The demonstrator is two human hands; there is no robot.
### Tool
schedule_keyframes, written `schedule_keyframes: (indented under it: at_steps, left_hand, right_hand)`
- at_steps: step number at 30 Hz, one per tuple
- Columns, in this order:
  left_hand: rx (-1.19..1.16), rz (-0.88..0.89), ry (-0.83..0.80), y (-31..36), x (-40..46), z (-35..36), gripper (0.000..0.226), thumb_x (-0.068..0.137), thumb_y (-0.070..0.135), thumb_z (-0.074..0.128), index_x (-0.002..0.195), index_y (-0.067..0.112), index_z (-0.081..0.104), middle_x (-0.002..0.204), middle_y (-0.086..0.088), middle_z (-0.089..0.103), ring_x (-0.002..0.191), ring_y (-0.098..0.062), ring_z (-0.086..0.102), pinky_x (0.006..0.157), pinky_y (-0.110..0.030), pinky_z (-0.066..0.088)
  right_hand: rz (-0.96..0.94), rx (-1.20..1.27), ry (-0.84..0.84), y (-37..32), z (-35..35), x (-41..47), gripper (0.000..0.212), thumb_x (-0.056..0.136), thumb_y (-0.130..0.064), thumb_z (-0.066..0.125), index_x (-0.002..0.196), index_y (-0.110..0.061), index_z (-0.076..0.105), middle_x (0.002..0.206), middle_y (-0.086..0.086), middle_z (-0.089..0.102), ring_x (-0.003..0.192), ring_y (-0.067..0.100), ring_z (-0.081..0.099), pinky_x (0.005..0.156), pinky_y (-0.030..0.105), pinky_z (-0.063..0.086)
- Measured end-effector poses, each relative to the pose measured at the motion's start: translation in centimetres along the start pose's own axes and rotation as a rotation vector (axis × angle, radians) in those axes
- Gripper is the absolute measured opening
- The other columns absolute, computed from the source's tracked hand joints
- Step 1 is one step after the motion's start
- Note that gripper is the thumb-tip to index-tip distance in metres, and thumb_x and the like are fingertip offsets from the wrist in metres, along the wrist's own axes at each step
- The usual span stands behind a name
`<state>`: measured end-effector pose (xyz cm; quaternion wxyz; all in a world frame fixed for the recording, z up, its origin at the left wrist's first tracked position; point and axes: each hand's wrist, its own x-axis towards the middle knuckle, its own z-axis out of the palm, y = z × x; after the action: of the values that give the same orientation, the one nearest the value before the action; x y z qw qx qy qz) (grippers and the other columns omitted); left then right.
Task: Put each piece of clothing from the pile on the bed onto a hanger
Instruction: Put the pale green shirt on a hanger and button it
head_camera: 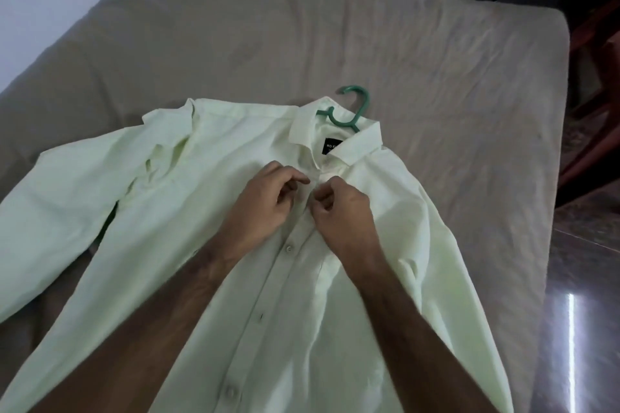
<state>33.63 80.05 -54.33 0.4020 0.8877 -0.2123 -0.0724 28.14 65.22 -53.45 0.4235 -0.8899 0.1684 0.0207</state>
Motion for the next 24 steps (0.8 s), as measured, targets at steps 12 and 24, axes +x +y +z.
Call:
schedule_keyframes:
  at_steps: [12,24]
  left_hand:
    - [-0.013,-0.08,-0.048,-0.5,0.1,0.3,0.013,0.082,0.006,0.078,0.09,0.015,0.074,0.094,0.003,0.056,0.083,0.0,0.06,0.075,-0.005,0.04]
    - [-0.143,-0.324,-0.03,1.2,0.9,0.2,0.015,0.071,0.014,0.088,0.078,0.017,0.076,0.071,0.009,0.07,0.062,0.002,0.06,0.061,-0.008,0.044]
  right_hand:
    - [0.166,-0.443,0.039,-2.3,1.9,-0.4,0.046,0.091,-0.041,0.064,0.117,-0.008,0.045,0.115,0.009,0.06,0.104,0.029,0.064,0.077,0.035,0.049]
    - [0.402,0.24,-0.072,0.2,-2.2,-0.7,0.003,0.082,-0.02,0.07,0.08,-0.017,0.071,0.069,-0.005,0.071,0.068,0.013,0.067,0.069,0.024,0.055]
